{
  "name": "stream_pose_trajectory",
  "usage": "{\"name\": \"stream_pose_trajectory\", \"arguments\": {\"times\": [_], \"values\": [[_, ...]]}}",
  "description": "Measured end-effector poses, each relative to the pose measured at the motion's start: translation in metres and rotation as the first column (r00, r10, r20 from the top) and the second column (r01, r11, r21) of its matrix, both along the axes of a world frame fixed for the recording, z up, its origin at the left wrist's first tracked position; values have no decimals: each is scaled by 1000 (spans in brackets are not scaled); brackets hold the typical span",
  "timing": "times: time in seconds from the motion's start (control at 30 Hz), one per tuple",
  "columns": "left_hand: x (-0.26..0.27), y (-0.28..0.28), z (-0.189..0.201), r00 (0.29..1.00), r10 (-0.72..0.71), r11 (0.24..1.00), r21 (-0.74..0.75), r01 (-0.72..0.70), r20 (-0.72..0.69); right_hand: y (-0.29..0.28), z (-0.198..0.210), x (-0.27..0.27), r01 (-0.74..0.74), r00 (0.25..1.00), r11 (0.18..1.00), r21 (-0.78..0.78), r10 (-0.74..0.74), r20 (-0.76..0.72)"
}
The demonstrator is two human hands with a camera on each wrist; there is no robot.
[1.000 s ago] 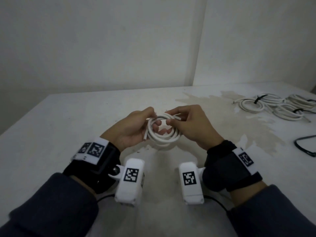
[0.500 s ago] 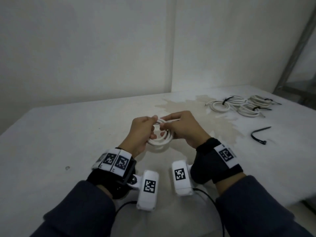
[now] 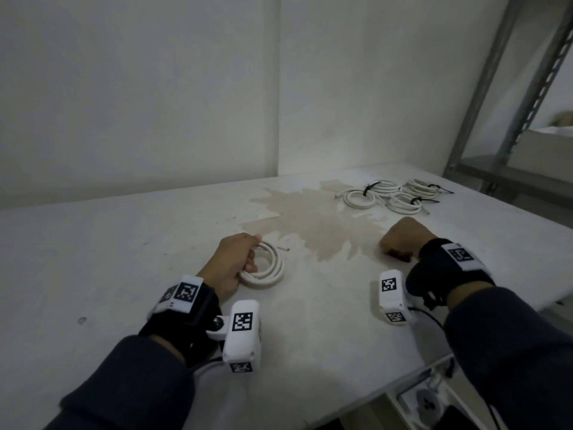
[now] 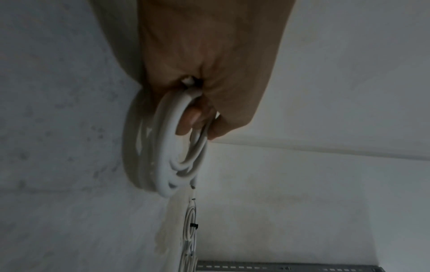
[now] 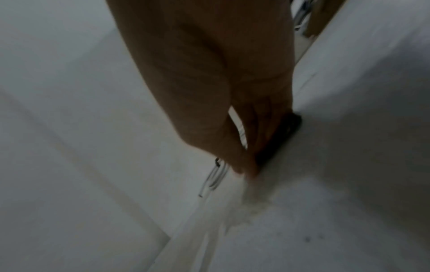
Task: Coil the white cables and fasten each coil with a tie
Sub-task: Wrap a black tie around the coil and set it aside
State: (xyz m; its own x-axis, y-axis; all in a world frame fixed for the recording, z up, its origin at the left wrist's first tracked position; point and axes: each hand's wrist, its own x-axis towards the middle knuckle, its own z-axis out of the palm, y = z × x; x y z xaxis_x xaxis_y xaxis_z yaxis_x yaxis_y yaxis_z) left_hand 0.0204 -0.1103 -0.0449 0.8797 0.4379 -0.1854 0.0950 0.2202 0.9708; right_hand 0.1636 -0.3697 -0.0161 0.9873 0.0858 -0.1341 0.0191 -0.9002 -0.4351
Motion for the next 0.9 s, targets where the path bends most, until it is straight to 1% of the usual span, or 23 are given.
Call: {"name": "stream_pose_trajectory", "arguments": {"times": [0.03, 0.07, 0.1, 0.13, 0.2, 0.23, 0.27, 0.33, 0.4, 0.47, 0.5, 0.57, 0.63, 0.7, 0.77, 0.83, 0.9], "values": [[-1, 0, 0, 1000, -5, 1000, 8, 5, -2, 11, 5, -8, -74, 996, 987, 140, 80, -35], [-2, 1, 1, 1000, -8, 1000, 8, 8, -1, 23, 10, -17, -128, 986, 937, 326, 156, -59], [-3, 2, 1, 1000, -7, 1000, 2, 7, 3, 38, 17, -28, -161, 973, 854, 495, 221, -64], [-4, 4, 2, 1000, -2, 1000, -4, 2, 8, 53, 25, -40, -187, 955, 760, 622, 288, -65], [-8, 9, 5, 1000, 14, 1000, 4, -14, 17, 84, 36, -59, -212, 903, 608, 765, 421, -85], [-10, 12, 6, 999, 25, 999, 22, -25, 23, 99, 38, -66, -192, 871, 547, 815, 478, -116], [-13, 16, 7, 999, 40, 998, 46, -41, 33, 113, 39, -73, -155, 841, 497, 854, 520, -150], [-21, 25, 7, 995, 84, 992, 88, -89, 56, 141, 38, -82, -108, 798, 430, 896, 575, -180], [-27, 37, 5, 988, 134, 985, 95, -141, 71, 166, 34, -89, -80, 781, 405, 911, 593, -195], [-30, 47, 4, 983, 167, 981, 83, -173, 72, 184, 27, -93, -97, 780, 423, 901, 594, -195], [-31, 52, 3, 982, 175, 981, 78, -180, 68, 190, 22, -94, -144, 787, 441, 886, 594, -168], [-30, 58, 1, 984, 169, 981, 82, -173, 57, 197, 14, -96, -273, 802, 460, 845, 593, -64], [-27, 61, -2, 986, 159, 982, 91, -163, 51, 198, 8, -95, -385, 802, 447, 808, 594, 54], [-23, 61, -5, 986, 159, 982, 95, -163, 47, 198, 4, -94, -477, 775, 424, 770, 616, 141], [-20, 60, -6, 987, 149, 982, 112, -154, 52, 199, 1, -92, -567, 752, 438, 698, 621, 222], [-17, 57, -7, 990, 129, 984, 120, -135, 56, 200, -1, -88, -623, 744, 467, 627, 601, 292], [-14, 55, -7, 991, 122, 987, 103, -127, 52, 200, -3, -87, -643, 739, 458, 614, 582, 340]]}}
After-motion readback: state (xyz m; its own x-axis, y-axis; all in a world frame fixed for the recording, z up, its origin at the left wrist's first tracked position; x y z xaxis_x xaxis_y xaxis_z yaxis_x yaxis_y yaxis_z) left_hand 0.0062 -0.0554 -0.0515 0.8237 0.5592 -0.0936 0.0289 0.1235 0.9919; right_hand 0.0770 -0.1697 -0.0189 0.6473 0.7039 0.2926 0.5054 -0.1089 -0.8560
